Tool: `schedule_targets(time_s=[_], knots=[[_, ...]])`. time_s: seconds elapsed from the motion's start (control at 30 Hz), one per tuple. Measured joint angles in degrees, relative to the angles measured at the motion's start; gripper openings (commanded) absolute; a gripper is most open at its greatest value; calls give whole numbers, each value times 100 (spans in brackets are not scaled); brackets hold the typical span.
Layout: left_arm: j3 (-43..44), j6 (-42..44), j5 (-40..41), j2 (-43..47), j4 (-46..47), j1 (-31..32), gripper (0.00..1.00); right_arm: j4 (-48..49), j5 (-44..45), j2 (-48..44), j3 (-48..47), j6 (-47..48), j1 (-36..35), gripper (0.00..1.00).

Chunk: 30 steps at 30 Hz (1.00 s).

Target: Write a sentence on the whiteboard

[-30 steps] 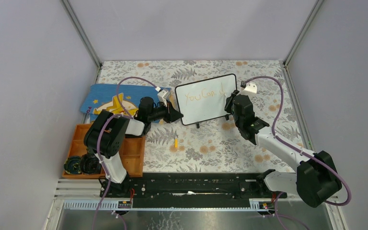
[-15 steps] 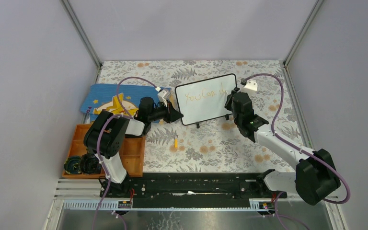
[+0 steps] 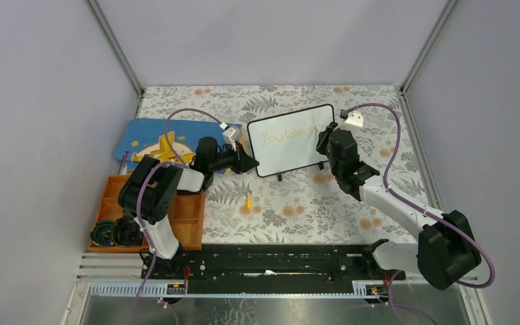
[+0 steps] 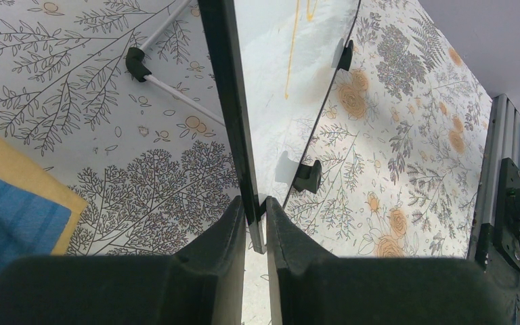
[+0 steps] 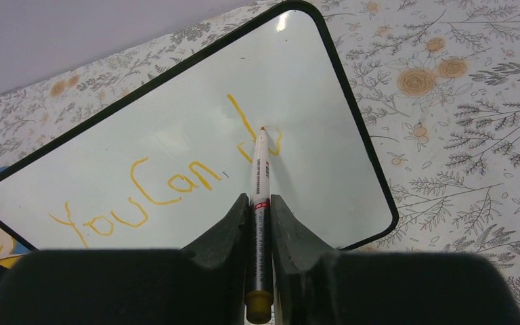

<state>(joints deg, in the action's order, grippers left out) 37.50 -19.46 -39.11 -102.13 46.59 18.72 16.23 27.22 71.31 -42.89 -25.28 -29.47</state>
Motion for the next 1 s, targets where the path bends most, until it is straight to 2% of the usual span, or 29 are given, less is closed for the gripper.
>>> schedule_targets(time_s=[0.8, 1.0], knots=[[0, 4, 17, 9, -13, 7, 20, -164, -146, -13, 0, -13, 2, 0], [0, 13, 46, 28, -44, 17, 20, -487, -144, -424, 2, -70, 2, 0]])
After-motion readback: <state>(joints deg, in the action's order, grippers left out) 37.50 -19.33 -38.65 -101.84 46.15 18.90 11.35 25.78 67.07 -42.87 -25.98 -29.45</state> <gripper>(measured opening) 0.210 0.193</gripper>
